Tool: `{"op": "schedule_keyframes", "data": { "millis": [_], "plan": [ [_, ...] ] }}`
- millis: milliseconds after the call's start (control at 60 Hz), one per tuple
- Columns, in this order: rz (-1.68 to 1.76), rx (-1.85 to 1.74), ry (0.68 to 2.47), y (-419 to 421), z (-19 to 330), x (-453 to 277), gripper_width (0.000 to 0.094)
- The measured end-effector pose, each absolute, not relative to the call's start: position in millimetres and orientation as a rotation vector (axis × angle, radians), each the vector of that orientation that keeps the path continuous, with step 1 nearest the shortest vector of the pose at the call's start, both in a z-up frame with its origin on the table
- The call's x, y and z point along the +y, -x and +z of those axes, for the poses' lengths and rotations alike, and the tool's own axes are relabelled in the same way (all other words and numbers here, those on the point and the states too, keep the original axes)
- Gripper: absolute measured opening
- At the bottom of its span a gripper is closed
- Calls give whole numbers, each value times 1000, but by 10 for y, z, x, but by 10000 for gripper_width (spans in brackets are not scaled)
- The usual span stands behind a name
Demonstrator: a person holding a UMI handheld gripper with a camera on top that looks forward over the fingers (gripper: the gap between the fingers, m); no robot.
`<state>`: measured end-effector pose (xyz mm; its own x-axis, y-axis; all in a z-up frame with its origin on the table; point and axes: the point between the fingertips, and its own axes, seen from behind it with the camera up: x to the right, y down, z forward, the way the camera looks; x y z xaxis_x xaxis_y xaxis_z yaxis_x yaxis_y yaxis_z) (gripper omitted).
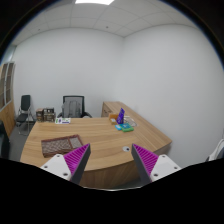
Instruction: Fold towel
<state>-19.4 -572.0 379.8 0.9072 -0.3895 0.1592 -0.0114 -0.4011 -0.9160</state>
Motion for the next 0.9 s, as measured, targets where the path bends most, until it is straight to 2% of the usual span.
{"op": "schedule_keyframes", "data": {
  "millis": [250, 383, 500, 683, 900],
  "plan": [
    [-405, 328, 2030, 296, 3396, -5755, 857],
    [-363, 348, 2109, 517, 2907, -5733, 856],
    [-324, 321, 2202, 892, 2346, -5623, 859],
    [-197, 210, 2323, 1847, 1521, -5208, 862],
    [-28, 36, 2338, 3067, 977, -4201, 862]
  ]
}}
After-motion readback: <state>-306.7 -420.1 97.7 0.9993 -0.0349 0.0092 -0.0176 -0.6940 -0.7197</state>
